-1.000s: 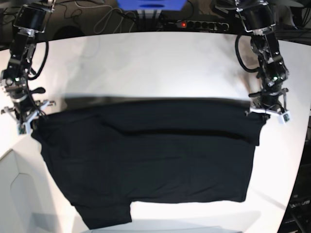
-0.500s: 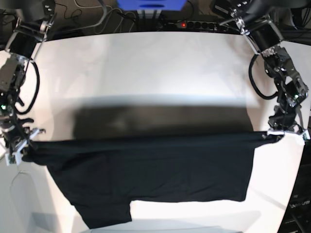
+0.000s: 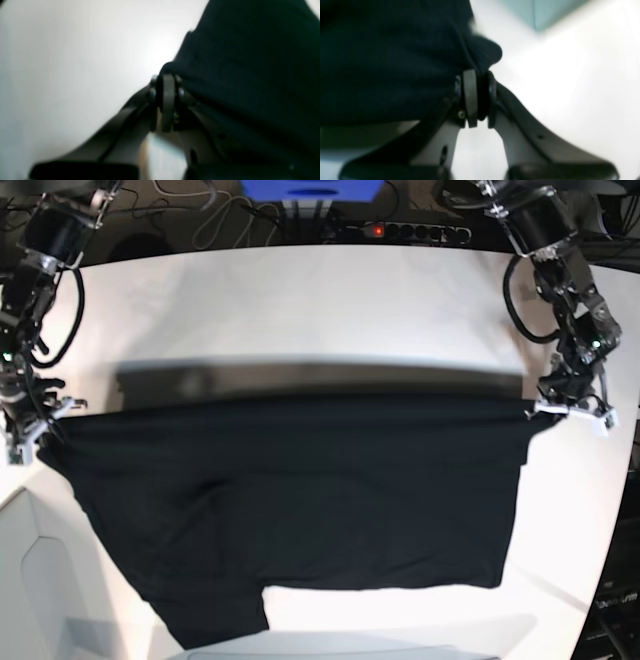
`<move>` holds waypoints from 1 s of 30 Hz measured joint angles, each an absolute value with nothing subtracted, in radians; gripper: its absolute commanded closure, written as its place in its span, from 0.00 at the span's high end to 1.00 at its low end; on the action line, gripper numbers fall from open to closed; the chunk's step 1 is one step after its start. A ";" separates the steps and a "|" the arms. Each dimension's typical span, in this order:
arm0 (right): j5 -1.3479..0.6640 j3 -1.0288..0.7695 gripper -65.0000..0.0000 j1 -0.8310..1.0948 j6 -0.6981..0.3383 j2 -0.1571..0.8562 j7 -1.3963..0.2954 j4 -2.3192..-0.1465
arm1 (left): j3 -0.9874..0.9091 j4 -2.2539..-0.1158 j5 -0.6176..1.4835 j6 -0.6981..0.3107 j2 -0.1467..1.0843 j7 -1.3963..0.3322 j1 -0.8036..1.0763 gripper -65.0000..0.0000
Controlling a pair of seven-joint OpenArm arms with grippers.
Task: Fold the T-shirt properly
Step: 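Raise the held shirt edge and drag it back toward the arms' bases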
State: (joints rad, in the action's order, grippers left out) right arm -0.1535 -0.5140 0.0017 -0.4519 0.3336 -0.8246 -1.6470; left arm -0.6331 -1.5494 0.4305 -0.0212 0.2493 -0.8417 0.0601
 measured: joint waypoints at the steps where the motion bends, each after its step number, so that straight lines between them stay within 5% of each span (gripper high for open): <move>1: -0.152 -0.531 0.00 0.023 -0.452 0.320 -0.825 -1.659 | -0.633 -1.548 0.427 -0.023 0.241 -0.840 0.075 0.00; 18: -0.138 -0.588 0.00 0.406 -0.452 0.258 -0.807 -1.795 | -0.638 -1.794 0.411 -0.009 0.168 -0.820 0.427 0.00; 30: -0.139 -0.580 0.00 0.500 -0.451 0.274 -0.801 -1.795 | -0.638 -1.808 0.408 -0.010 0.169 -0.820 0.540 0.00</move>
